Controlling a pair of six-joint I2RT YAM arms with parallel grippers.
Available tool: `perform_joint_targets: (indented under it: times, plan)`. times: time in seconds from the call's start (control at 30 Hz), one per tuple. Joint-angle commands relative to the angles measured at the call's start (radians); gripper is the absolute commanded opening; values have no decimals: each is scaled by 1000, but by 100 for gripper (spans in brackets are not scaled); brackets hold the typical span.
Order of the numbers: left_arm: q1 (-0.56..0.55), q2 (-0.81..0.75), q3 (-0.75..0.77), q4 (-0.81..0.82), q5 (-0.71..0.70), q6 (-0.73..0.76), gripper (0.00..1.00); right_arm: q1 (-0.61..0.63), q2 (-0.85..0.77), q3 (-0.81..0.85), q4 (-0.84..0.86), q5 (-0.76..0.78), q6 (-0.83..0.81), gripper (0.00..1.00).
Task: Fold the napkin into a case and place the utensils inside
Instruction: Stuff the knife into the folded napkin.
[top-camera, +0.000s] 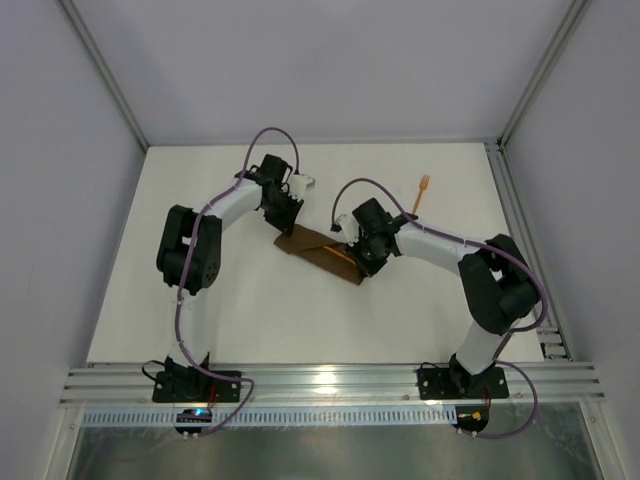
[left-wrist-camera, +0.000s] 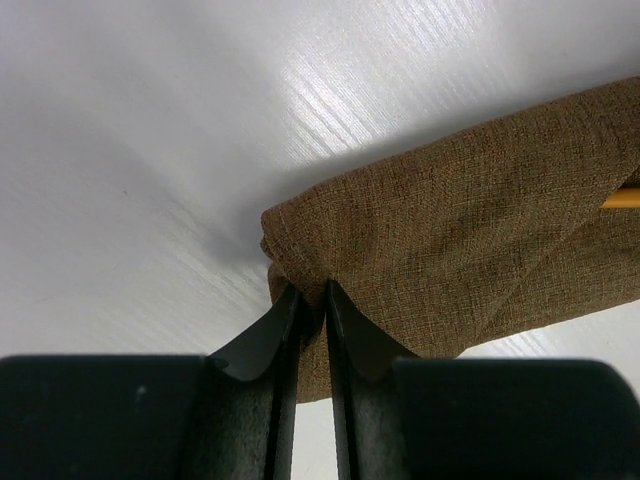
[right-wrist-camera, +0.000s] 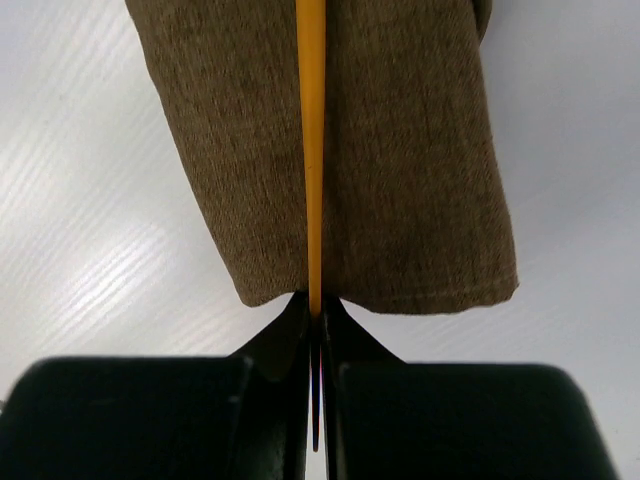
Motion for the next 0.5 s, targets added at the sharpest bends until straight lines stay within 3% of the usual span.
perform_joint_targets:
  times: [0.0,0.17,0.47]
  plan:
    - [2,-3,-7,29,35,3,16,-2,54,87,-69,23,6,3]
    - [-1,-2,-2,29,18,1,16,7,126,179,-167,67,-27,3]
    - [-9,-5,-10,38,50,12,16,34,199,311,-192,58,-40,5]
